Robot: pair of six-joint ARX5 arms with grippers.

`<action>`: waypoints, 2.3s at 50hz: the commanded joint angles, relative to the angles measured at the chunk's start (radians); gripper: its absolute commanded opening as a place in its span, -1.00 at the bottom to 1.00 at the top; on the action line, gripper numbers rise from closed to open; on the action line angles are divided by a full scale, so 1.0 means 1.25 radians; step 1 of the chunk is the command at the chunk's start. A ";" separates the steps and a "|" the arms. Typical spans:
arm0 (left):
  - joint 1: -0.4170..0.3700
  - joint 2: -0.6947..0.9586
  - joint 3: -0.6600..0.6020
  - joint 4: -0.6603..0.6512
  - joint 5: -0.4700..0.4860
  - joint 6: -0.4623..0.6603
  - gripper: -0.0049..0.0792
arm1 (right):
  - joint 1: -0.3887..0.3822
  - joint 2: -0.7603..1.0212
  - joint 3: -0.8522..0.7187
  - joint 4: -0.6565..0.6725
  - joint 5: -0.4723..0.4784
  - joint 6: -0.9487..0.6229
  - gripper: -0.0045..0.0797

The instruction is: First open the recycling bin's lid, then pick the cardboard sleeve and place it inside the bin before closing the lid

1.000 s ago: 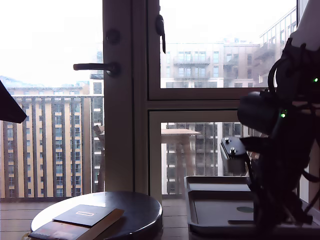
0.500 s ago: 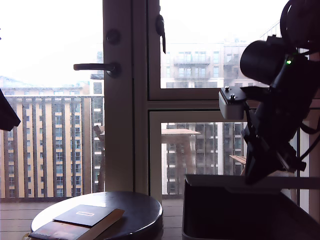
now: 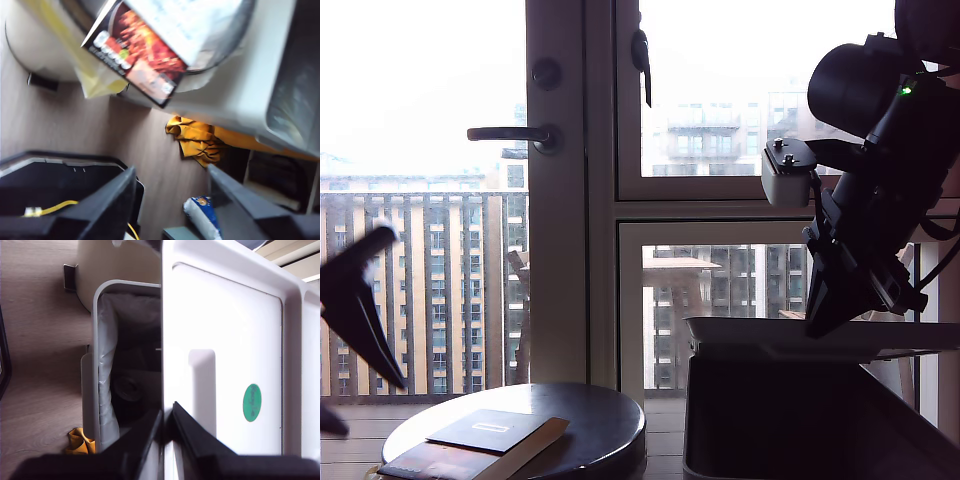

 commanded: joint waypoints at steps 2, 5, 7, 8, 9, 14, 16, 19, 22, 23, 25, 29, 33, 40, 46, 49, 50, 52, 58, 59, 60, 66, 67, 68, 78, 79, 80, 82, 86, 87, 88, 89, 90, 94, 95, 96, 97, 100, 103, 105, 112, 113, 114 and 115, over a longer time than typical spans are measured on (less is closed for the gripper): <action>0.005 0.057 -0.005 0.036 0.003 -0.025 0.35 | 0.009 -0.004 0.005 -0.006 -0.007 0.002 -0.92; 0.007 0.102 -0.005 0.070 -0.001 -0.054 0.35 | 0.009 -0.004 0.005 -0.006 -0.007 0.002 -0.92; 0.008 0.132 -0.005 0.103 0.000 -0.069 0.34 | 0.009 -0.004 0.005 -0.005 -0.008 0.002 -0.92; 0.008 0.146 -0.005 0.120 0.001 -0.084 0.34 | 0.009 -0.004 0.005 -0.005 -0.007 0.002 -0.92; 0.008 0.162 -0.005 0.142 0.003 -0.094 0.34 | 0.009 -0.004 0.005 -0.005 -0.007 0.002 -0.92; 0.008 0.231 -0.005 0.242 0.004 -0.147 0.34 | 0.009 -0.004 0.005 -0.006 -0.007 0.002 -0.92; 0.008 0.258 -0.005 0.283 0.002 -0.164 0.34 | 0.009 -0.004 0.005 -0.006 -0.007 0.002 -0.92; 0.008 0.300 -0.005 0.345 -0.002 -0.185 0.34 | 0.009 -0.004 0.005 -0.005 -0.007 0.002 -0.92; 0.008 0.336 -0.005 0.396 -0.002 -0.209 0.34 | 0.009 -0.004 0.005 -0.005 -0.007 0.002 -0.92; 0.008 0.349 -0.005 0.415 -0.002 -0.215 0.34 | 0.009 -0.004 0.005 -0.006 -0.007 0.002 -0.92; 0.008 0.372 -0.005 0.450 -0.002 -0.228 0.33 | 0.009 -0.004 0.005 -0.005 -0.007 0.002 -0.92; 0.008 0.413 -0.005 0.522 -0.002 -0.257 0.27 | 0.009 -0.004 0.005 -0.006 -0.007 0.002 -0.92; 0.008 0.442 -0.005 0.565 -0.008 -0.287 0.26 | 0.009 -0.004 0.005 -0.006 -0.007 0.002 -0.92; 0.008 0.461 -0.005 0.627 -0.024 -0.298 0.26 | 0.009 -0.004 0.005 -0.005 -0.008 0.002 -0.92; 0.007 0.463 -0.005 0.644 -0.052 -0.308 0.26 | 0.009 -0.004 0.005 -0.006 -0.007 0.002 -0.92; 0.008 0.465 -0.005 0.652 -0.056 -0.313 0.26 | 0.009 -0.004 0.005 -0.005 -0.007 0.002 -0.92; 0.008 0.466 -0.005 0.655 -0.060 -0.315 0.25 | 0.009 -0.004 0.005 -0.005 -0.007 0.002 -0.92; 0.008 0.466 -0.005 0.657 -0.067 -0.325 0.22 | 0.009 -0.004 0.005 -0.005 -0.008 0.002 -0.92; 0.005 0.467 -0.003 0.662 -0.080 -0.349 0.09 | 0.009 -0.004 0.005 -0.005 -0.008 0.002 -0.92; 0.005 0.467 -0.002 0.662 -0.080 -0.351 0.08 | 0.009 -0.004 0.005 -0.005 -0.008 0.002 -0.92; 0.005 0.467 -0.001 0.661 -0.080 -0.351 0.08 | 0.009 -0.004 0.005 -0.005 -0.007 0.002 -0.92; 0.004 0.467 0.011 0.658 -0.082 -0.351 0.00 | 0.009 -0.004 0.005 -0.004 -0.008 0.002 -0.92; 0.004 0.467 0.013 0.657 -0.082 -0.351 -0.01 | 0.009 -0.004 0.005 -0.004 -0.008 0.002 -0.92; 0.003 0.467 0.016 0.656 -0.083 -0.351 -0.02 | 0.009 -0.004 0.005 -0.003 -0.008 0.003 -0.92; 0.000 0.467 0.045 0.619 -0.080 -0.350 -0.15 | 0.009 -0.004 0.005 0.000 -0.008 0.004 -0.92; 0.000 0.467 0.046 0.616 -0.080 -0.351 -0.19 | 0.009 -0.004 0.005 0.000 -0.008 0.004 -0.92; -0.001 0.467 0.046 0.615 -0.080 -0.351 -0.22 | 0.009 -0.004 0.005 0.000 -0.008 0.004 -0.92; -0.003 0.467 0.046 0.613 -0.080 -0.350 -0.29 | 0.009 -0.004 0.005 0.000 -0.008 0.004 -0.92; -0.005 0.467 0.046 0.606 -0.080 -0.351 -0.44 | 0.009 -0.004 0.005 0.000 -0.008 0.004 -0.92; -0.005 0.467 0.046 0.604 -0.080 -0.351 -0.48 | 0.009 -0.004 0.005 0.000 -0.008 0.004 -0.92; -0.007 0.467 0.046 0.602 -0.080 -0.351 -0.51 | 0.009 -0.004 0.005 0.000 -0.008 0.004 -0.92; -0.008 0.467 0.046 0.602 -0.080 -0.351 -0.55 | 0.009 -0.004 0.005 0.000 -0.008 0.004 -0.92; -0.008 0.467 0.046 0.602 -0.080 -0.351 -0.59 | 0.009 -0.004 0.005 0.000 -0.008 0.004 -0.92; -0.008 0.467 0.046 0.602 -0.080 -0.352 -0.74 | 0.009 -0.004 0.005 0.000 -0.008 0.004 -0.92; -0.008 0.467 0.046 0.602 -0.080 -0.352 -0.78 | 0.009 -0.004 0.005 0.000 -0.008 0.004 -0.92; -0.008 0.467 0.046 0.602 -0.080 -0.352 -0.83 | 0.009 -0.004 0.005 0.000 -0.008 0.004 -0.92; -0.008 0.467 0.046 0.602 -0.080 -0.352 -0.87 | 0.009 -0.004 0.005 0.000 -0.008 0.004 -0.92; -0.008 0.467 0.046 0.602 -0.079 -0.357 -0.94 | 0.009 -0.004 0.005 0.000 -0.008 0.004 -0.92; -0.008 0.467 0.046 0.602 -0.076 -0.360 -0.94 | 0.009 -0.004 0.005 0.000 -0.007 0.004 -0.92; -0.008 0.467 0.046 0.602 -0.068 -0.360 -0.94 | 0.009 -0.004 0.005 0.000 -0.007 0.004 -0.92; -0.008 0.466 0.046 0.602 -0.034 -0.360 -0.94 | 0.009 -0.005 0.005 0.000 -0.006 0.005 -0.92; -0.008 0.466 0.046 0.602 -0.030 -0.360 -0.94 | 0.009 -0.005 0.005 -0.001 -0.006 0.005 -0.92; -0.008 0.466 0.046 0.602 -0.025 -0.360 -0.94 | 0.009 -0.006 0.005 -0.002 -0.004 0.005 -0.92; -0.008 0.466 0.046 0.602 -0.021 -0.360 -0.94 | 0.009 -0.007 0.005 -0.002 -0.001 0.005 -0.92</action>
